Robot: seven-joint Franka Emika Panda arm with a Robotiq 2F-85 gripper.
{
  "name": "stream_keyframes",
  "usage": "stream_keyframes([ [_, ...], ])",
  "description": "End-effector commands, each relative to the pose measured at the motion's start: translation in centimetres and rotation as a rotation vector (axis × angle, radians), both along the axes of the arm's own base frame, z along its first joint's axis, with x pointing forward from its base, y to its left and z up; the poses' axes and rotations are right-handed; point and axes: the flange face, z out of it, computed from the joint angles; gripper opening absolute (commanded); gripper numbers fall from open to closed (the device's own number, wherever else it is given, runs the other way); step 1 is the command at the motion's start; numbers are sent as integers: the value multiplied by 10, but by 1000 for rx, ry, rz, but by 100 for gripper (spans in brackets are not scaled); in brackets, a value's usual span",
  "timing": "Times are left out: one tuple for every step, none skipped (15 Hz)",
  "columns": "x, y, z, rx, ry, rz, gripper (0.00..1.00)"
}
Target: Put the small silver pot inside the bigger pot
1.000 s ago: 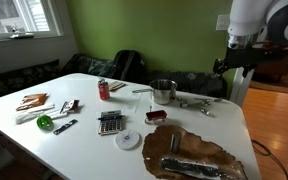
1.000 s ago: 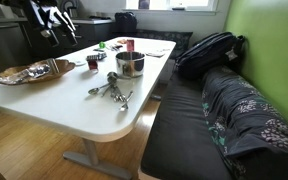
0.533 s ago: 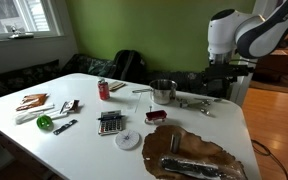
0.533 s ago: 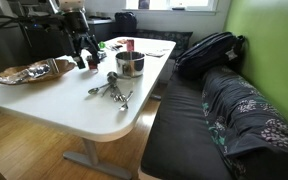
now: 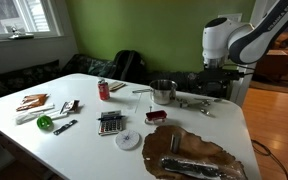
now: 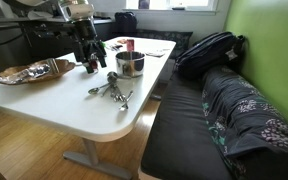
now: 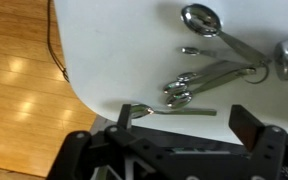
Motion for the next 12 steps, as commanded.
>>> stream_keyframes([
  [37, 16, -19, 88, -146, 49, 100],
  [48, 22, -24, 135, -178, 68, 100],
  [59, 28, -30, 183, -193, 93, 100],
  [68, 35, -39, 204, -183, 118, 100],
  [75, 40, -48, 201, -156, 138, 100],
  [81, 43, -54, 174, -116, 157, 100],
  [88, 45, -60, 157, -97, 168, 100],
  [94, 46, -62, 150, -91, 174, 100],
  [96, 48, -57, 173, -102, 197, 100],
  [86, 45, -54, 165, -117, 167, 100],
  [92, 45, -55, 172, -111, 180, 100],
  [95, 47, -54, 173, -111, 189, 100],
])
